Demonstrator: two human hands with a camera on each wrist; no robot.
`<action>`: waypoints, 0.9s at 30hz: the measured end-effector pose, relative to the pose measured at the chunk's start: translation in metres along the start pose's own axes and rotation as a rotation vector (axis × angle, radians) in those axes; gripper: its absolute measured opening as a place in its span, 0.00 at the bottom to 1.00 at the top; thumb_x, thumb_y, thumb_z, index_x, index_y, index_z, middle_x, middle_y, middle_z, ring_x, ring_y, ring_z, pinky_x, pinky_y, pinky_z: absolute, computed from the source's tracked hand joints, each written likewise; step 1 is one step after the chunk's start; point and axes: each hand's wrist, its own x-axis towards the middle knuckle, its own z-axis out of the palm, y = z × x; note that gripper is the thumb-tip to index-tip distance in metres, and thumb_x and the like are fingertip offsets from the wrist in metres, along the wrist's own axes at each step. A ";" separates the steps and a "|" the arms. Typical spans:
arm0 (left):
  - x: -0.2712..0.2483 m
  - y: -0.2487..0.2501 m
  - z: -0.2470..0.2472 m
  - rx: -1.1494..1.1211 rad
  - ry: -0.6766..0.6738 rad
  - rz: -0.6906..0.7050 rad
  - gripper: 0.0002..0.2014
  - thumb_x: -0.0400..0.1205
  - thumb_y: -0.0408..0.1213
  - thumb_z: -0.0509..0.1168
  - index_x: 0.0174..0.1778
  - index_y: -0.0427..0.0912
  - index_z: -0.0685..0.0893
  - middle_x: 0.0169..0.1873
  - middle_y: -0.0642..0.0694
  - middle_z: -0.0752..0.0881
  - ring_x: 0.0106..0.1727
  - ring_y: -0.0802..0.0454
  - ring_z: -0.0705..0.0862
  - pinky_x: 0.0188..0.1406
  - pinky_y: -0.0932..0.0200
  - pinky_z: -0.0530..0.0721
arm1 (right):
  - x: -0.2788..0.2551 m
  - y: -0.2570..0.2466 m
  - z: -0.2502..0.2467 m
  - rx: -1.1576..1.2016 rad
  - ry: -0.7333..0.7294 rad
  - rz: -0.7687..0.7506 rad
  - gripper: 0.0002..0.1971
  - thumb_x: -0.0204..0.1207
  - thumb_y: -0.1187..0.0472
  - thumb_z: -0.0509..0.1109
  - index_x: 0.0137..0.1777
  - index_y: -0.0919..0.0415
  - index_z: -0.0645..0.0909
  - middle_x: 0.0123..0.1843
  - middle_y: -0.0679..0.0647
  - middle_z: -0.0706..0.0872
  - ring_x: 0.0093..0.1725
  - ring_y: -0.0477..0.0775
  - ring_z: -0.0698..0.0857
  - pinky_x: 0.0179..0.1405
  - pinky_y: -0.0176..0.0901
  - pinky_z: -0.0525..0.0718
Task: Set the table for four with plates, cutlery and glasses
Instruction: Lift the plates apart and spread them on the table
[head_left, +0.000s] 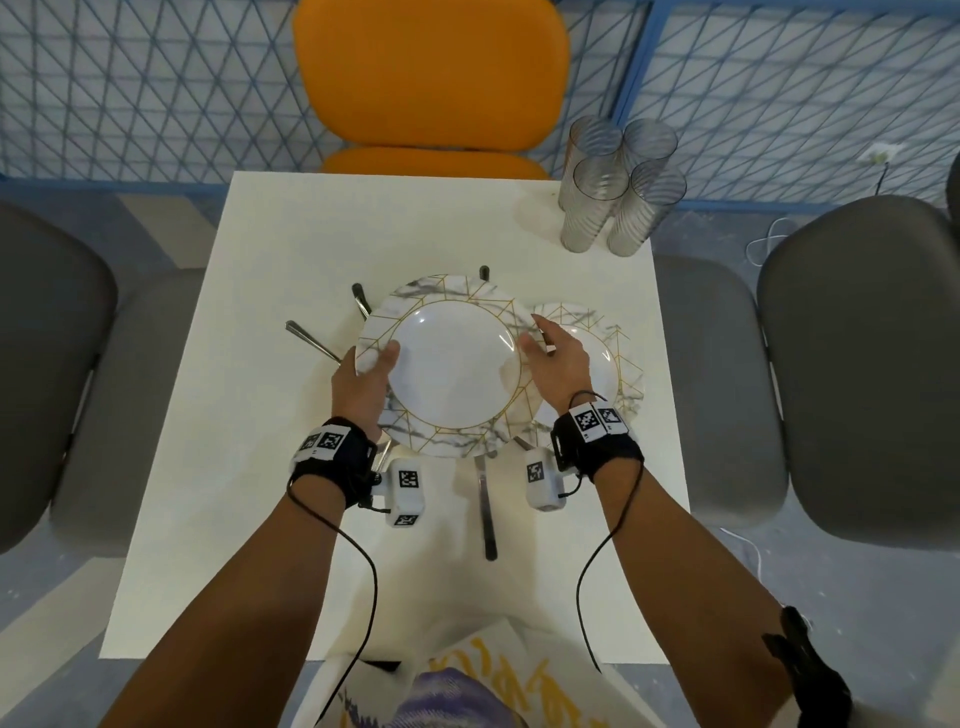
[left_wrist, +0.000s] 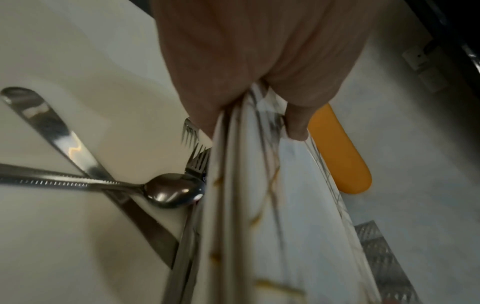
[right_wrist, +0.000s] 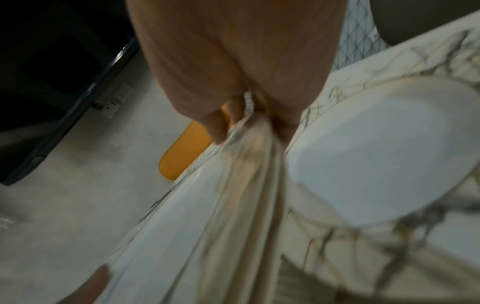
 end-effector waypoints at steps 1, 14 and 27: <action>0.000 0.000 -0.001 -0.016 0.005 0.002 0.13 0.80 0.49 0.78 0.59 0.56 0.89 0.55 0.54 0.92 0.57 0.52 0.89 0.63 0.42 0.89 | 0.004 0.004 -0.006 -0.010 -0.014 -0.002 0.22 0.85 0.46 0.65 0.78 0.49 0.77 0.69 0.52 0.85 0.65 0.52 0.83 0.71 0.47 0.79; 0.011 0.002 -0.035 -0.122 0.203 -0.097 0.35 0.78 0.51 0.80 0.81 0.50 0.77 0.71 0.51 0.84 0.72 0.45 0.82 0.72 0.37 0.82 | 0.031 0.097 -0.088 -0.407 0.242 0.435 0.31 0.75 0.50 0.78 0.73 0.65 0.76 0.71 0.63 0.82 0.70 0.67 0.80 0.67 0.56 0.82; 0.019 -0.001 -0.056 -0.171 0.210 -0.171 0.34 0.74 0.52 0.79 0.77 0.54 0.80 0.71 0.52 0.83 0.74 0.41 0.79 0.73 0.29 0.77 | 0.039 0.052 -0.110 0.248 0.520 0.227 0.16 0.80 0.62 0.68 0.68 0.60 0.79 0.59 0.55 0.87 0.55 0.57 0.88 0.50 0.45 0.90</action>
